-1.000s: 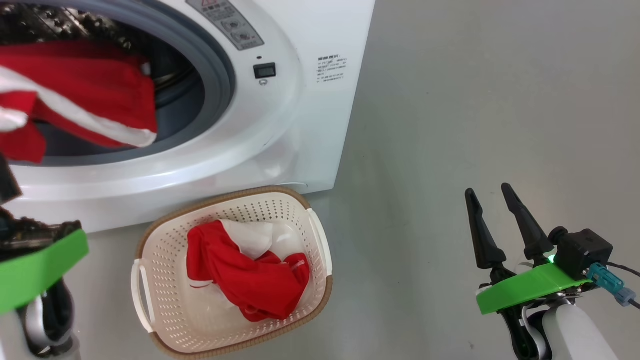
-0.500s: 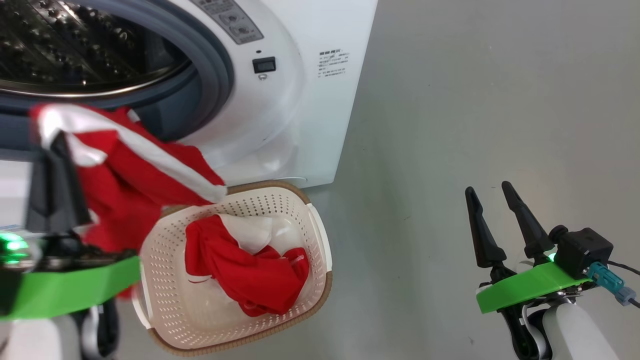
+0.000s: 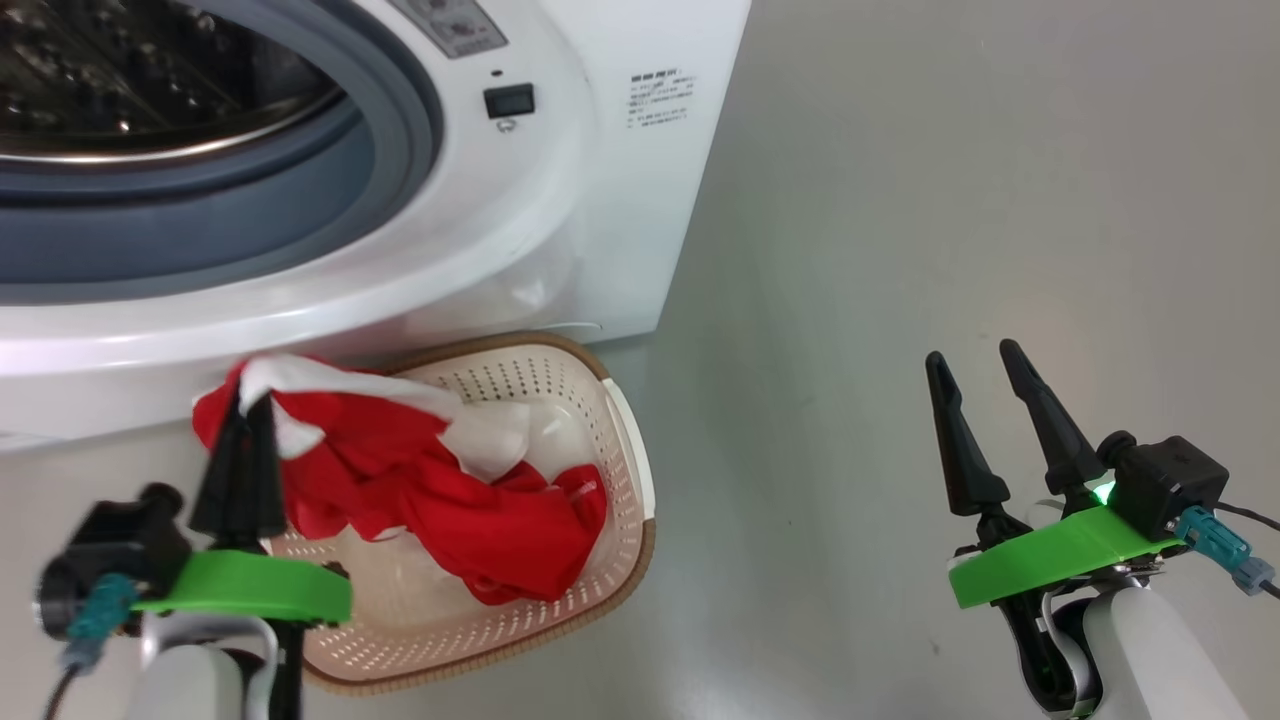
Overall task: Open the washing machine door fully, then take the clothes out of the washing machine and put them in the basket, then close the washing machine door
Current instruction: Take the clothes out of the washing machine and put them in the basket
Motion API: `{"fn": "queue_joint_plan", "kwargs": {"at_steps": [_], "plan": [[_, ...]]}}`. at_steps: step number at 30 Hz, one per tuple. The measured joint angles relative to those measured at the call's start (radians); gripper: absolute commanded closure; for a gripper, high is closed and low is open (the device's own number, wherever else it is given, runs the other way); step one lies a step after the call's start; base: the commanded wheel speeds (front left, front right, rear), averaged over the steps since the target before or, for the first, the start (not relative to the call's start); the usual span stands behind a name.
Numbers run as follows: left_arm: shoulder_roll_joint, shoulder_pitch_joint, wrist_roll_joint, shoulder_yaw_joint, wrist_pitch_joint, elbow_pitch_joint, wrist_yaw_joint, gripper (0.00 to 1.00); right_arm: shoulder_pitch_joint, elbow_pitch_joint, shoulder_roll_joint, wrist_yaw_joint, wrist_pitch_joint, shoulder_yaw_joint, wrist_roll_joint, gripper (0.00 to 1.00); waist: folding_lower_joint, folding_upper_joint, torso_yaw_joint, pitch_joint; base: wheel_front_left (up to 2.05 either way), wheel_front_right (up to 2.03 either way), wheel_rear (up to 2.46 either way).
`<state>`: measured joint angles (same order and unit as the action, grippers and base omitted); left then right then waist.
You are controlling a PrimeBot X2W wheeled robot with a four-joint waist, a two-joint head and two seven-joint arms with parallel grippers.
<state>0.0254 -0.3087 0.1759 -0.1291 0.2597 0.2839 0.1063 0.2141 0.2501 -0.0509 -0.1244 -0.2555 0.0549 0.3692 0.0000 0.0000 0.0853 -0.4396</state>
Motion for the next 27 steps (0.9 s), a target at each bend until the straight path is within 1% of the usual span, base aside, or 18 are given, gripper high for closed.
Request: {"fn": "queue_joint_plan", "kwargs": {"at_steps": [9,13,19,21,23,27], "plan": [[0.000,-0.064,-0.055,0.029,0.000,0.235,0.018,1.00,0.018,-0.008,0.000,0.000,0.000,-0.001,0.000,0.00,0.0000,0.0000,0.014,-0.055,0.00,0.00,0.00],[0.000,-0.093,-0.056,0.048,-0.003,0.348,0.019,1.00,0.022,-0.012,0.000,0.000,0.000,0.000,0.000,0.00,0.0000,0.0000,0.020,-0.081,0.00,0.00,0.00],[0.007,-0.170,-0.023,0.070,-0.003,0.531,0.019,1.00,0.038,-0.021,0.000,0.000,0.000,-0.001,0.000,0.00,0.0000,0.0000,0.028,-0.126,0.00,0.00,0.00],[0.016,-0.201,-0.008,0.078,-0.003,0.567,0.019,1.00,0.045,-0.025,0.000,0.000,0.000,-0.001,0.000,0.00,0.0000,0.0001,0.030,-0.143,0.00,0.00,0.00],[0.023,-0.248,0.034,0.089,-0.003,0.620,0.019,1.00,0.056,-0.026,0.000,0.000,0.000,-0.004,0.000,0.00,0.0000,0.0000,0.031,-0.171,0.00,0.00,0.00],[0.024,-0.297,0.072,0.105,-0.003,0.689,0.019,1.00,0.060,-0.033,0.000,0.000,0.000,-0.005,0.000,0.00,0.0000,0.0000,0.031,-0.206,0.00,0.00,0.00]]}}
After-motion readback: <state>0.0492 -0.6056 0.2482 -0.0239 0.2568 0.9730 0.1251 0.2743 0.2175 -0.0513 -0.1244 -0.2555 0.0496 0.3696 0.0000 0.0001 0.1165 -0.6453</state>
